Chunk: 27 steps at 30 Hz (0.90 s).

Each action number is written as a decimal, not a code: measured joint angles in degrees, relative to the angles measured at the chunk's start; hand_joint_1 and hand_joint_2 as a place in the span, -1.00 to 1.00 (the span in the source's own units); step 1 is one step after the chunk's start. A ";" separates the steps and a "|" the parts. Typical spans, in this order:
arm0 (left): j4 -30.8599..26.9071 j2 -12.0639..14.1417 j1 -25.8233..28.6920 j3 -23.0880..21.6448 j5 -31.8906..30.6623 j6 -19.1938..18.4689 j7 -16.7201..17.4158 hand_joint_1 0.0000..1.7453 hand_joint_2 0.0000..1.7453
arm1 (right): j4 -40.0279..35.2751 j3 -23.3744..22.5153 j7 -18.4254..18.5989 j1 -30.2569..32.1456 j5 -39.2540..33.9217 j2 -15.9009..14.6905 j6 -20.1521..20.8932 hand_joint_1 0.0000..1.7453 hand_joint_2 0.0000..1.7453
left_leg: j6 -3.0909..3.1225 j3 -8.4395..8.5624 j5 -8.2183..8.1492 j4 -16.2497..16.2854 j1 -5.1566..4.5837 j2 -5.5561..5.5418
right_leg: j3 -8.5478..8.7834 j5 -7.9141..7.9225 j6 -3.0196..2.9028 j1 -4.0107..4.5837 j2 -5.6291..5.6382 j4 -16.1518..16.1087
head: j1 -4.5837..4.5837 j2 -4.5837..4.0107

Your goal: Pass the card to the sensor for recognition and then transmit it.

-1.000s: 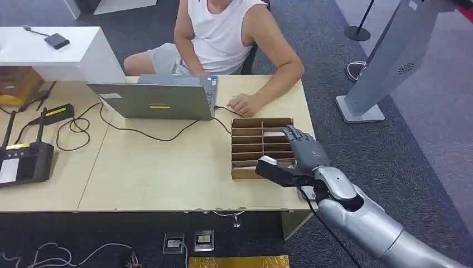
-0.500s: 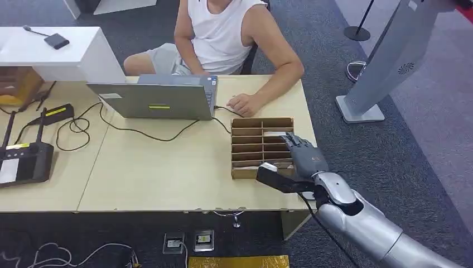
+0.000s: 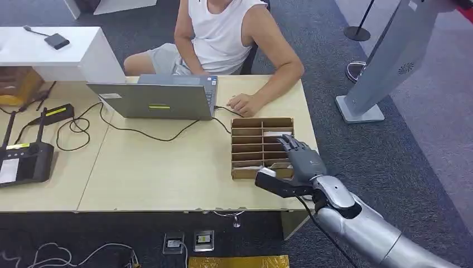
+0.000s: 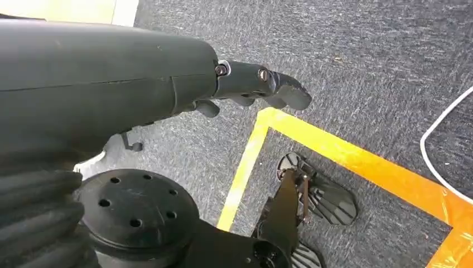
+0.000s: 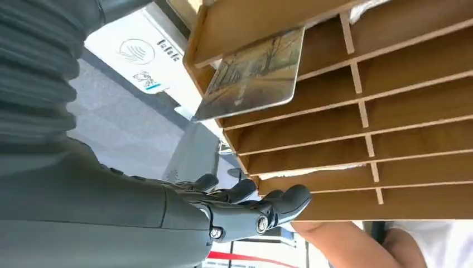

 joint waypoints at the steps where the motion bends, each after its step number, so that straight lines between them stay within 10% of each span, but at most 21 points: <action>1: 0.00 0.00 0.00 0.00 0.00 0.02 -0.02 -1.00 1.00 | 0.00 0.02 -0.13 0.00 0.07 0.02 0.00 -1.00 1.00 | 0.00 0.00 0.00 0.00 0.00 0.00 | 0.00 0.00 0.00 0.00 0.00 0.00 | -0.02 0.00; 6: 0.00 0.00 0.00 0.00 0.00 -0.15 -0.04 -1.00 1.00 | 0.26 0.33 -0.74 0.01 0.17 0.28 -0.06 -1.00 1.00 | 0.00 0.00 0.00 0.00 0.00 0.00 | 0.00 0.00 0.00 0.00 0.00 0.00 | -0.02 0.00; 7: 0.00 0.00 -0.01 0.00 0.00 -0.20 -0.04 -1.00 1.00 | 0.31 0.46 -0.76 0.08 0.44 0.33 -0.18 -0.08 1.00 | 0.00 0.00 0.00 0.00 0.00 0.00 | 0.00 0.00 0.00 0.00 0.00 0.00 | 0.00 0.00; 10: 0.00 0.00 -0.01 0.00 0.00 -0.39 -0.02 -1.00 1.00 | 0.31 0.65 -0.72 0.56 1.00 0.39 -0.72 1.00 1.00 | 0.00 0.00 0.00 0.00 0.00 0.00 | 0.00 0.00 0.00 0.00 0.00 0.00 | 0.00 0.00; 21: 0.00 0.00 -0.03 0.00 0.00 -1.09 0.07 -1.00 1.00 | 0.85 0.85 0.18 1.31 1.57 0.42 -0.37 0.80 1.00 | 0.00 0.00 0.00 0.00 0.00 0.00 | 0.00 0.00 0.00 0.00 0.00 0.00 | 0.00 0.00; 23: 0.00 0.00 -0.03 0.00 0.00 -1.09 0.15 -1.00 1.00 | 1.03 0.83 0.35 1.28 1.53 0.42 -0.09 0.16 1.00 | 0.00 0.01 0.00 0.00 0.00 0.00 | 0.00 0.00 0.00 0.00 0.00 0.00 | -0.02 0.00; 24: 0.00 0.00 -0.04 0.00 0.00 -1.07 0.18 -1.00 1.00 | 1.09 0.83 0.48 1.28 1.53 0.42 0.07 0.16 1.00 | 0.00 0.01 0.00 0.00 0.00 0.00 | 0.00 0.00 0.00 0.00 0.00 0.00 | 0.00 0.00; 25: 0.00 0.00 -0.04 0.00 0.00 -1.05 0.22 -1.00 1.00 | 1.16 0.83 0.61 1.34 1.55 0.42 0.24 -0.40 1.00 | 0.00 0.01 0.00 0.00 0.00 0.00 | 0.00 0.00 0.00 0.00 0.00 0.00 | 0.00 0.00; 27: 0.00 0.00 -0.04 0.00 0.00 -0.88 0.33 -1.00 1.00 | 1.31 0.81 1.12 1.63 1.66 0.46 0.48 -0.48 1.00 | 0.00 0.01 0.00 0.00 0.00 0.00 | 0.00 0.00 0.00 0.00 0.00 0.00 | 0.00 0.00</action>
